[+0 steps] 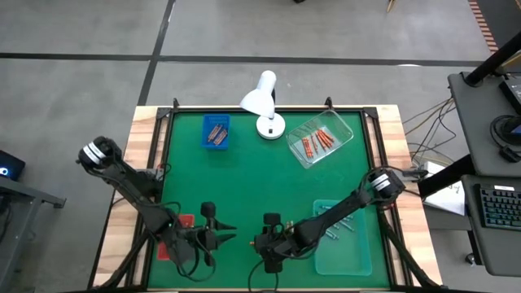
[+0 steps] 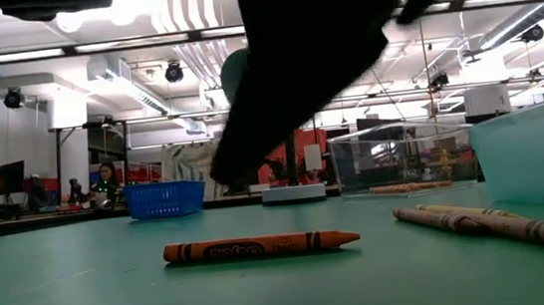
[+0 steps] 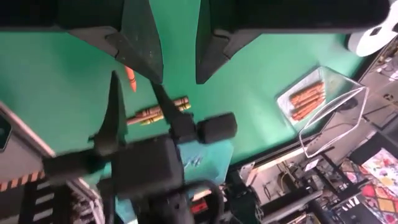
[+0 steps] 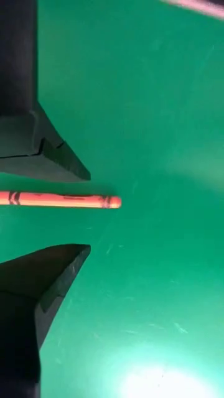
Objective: Sort crayons
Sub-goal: Put the orange crayon into the transparent bin
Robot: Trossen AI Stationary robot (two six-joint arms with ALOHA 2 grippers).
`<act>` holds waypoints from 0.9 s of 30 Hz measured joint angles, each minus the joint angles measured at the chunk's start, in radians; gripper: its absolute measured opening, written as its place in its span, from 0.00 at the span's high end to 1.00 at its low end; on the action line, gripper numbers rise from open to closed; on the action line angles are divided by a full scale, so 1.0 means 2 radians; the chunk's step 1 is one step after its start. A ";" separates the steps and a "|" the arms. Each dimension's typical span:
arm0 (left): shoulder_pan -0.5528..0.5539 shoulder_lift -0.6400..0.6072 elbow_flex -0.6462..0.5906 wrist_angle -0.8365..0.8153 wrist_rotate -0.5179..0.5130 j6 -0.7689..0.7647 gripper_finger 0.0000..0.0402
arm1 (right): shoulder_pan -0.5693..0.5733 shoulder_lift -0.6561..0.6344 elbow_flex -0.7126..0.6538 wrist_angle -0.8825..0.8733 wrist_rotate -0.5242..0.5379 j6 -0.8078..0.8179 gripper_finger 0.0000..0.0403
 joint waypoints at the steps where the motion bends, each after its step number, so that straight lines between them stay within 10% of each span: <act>1: 0.000 -0.003 -0.004 0.006 0.000 0.000 0.81 | 0.000 0.003 0.000 -0.001 0.000 0.001 0.59; 13: 0.002 -0.049 -0.009 0.011 -0.039 0.035 0.81 | 0.000 0.042 -0.001 0.014 -0.008 0.007 0.64; 27: 0.002 -0.102 -0.009 0.012 -0.015 0.143 0.81 | -0.020 0.039 0.006 0.004 -0.012 0.006 0.96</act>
